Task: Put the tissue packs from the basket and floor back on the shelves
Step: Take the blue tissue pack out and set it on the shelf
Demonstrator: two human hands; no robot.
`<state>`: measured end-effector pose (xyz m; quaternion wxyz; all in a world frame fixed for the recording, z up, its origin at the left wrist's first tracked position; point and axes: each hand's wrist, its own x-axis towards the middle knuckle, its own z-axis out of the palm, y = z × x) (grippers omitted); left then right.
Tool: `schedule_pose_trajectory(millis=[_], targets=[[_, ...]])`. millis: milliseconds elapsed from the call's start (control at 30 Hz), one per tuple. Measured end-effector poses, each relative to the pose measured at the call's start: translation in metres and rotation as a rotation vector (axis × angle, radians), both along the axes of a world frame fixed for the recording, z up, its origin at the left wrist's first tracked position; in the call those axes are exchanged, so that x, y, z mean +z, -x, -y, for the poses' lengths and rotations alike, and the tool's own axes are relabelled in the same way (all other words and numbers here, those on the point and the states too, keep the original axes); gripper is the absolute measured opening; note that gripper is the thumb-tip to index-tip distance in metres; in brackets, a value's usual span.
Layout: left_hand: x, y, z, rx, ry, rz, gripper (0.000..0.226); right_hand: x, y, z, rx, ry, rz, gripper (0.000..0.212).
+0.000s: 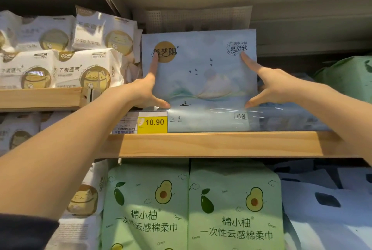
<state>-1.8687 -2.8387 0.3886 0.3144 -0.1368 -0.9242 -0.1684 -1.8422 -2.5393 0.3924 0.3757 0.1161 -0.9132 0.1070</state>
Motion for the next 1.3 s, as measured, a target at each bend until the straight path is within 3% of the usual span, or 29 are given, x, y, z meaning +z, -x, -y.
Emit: schedule_pose_trajectory(millis=[333, 700, 1300], targets=[[-0.001, 0.007, -0.003, 0.012, -0.015, -0.035, 0.124, 0.002, 0.01, -0.003, -0.073, -0.099, 0.031, 0.124], [-0.001, 0.004, -0.004, -0.078, -0.078, -0.011, 0.122, 0.004, 0.0, -0.002, -0.009, 0.028, 0.089, 0.116], [0.004, -0.021, 0.008, -0.057, -0.071, -0.052, 0.115, 0.002, -0.033, 0.002, -0.018, -0.015, 0.092, 0.103]])
